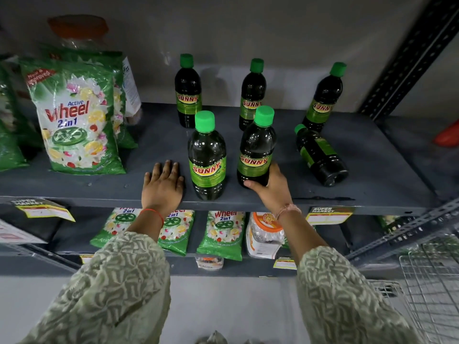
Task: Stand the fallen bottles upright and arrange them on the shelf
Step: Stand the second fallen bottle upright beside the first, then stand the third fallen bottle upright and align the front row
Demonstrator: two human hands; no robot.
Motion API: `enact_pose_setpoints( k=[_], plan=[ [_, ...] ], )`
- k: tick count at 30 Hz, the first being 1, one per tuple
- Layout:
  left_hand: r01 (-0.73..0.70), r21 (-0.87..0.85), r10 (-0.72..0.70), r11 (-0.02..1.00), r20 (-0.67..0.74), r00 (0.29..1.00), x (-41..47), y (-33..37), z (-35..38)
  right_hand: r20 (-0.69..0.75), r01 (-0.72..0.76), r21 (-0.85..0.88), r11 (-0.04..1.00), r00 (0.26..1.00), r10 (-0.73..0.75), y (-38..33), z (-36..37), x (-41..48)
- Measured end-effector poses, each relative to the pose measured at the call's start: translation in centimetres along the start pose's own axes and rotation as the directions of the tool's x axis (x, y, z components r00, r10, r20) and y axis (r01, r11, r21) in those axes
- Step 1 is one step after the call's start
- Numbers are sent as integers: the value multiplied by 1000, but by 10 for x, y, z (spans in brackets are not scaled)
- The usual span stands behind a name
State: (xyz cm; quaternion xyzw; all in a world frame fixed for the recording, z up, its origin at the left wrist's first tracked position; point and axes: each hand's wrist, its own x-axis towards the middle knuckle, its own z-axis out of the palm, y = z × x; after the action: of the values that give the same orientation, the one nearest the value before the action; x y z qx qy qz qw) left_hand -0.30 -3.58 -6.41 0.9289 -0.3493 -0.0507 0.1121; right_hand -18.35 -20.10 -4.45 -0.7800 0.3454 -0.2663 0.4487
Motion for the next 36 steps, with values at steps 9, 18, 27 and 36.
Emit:
enact_pose_setpoints(
  k=[9, 18, 27, 36],
  plan=[
    [-10, -41, 11, 999, 23, 1000, 0, 2, -1, 61, 7, 21, 1000, 998, -8, 1, -7, -23],
    [-1, -71, 1, 997, -1, 1000, -3, 6, 2, -396, -14, -395, 919, 905, -156, -17, -70, 13],
    [18, -59, -20, 998, -28, 999, -3, 6, 4, -385, -473, -597, 648, 878, 286, 15, -99, 72],
    [10, -50, -12, 999, -53, 999, -5, 6, 3, -562, -97, 35, 995, 821, 100, 15, -40, 53]
  ],
)
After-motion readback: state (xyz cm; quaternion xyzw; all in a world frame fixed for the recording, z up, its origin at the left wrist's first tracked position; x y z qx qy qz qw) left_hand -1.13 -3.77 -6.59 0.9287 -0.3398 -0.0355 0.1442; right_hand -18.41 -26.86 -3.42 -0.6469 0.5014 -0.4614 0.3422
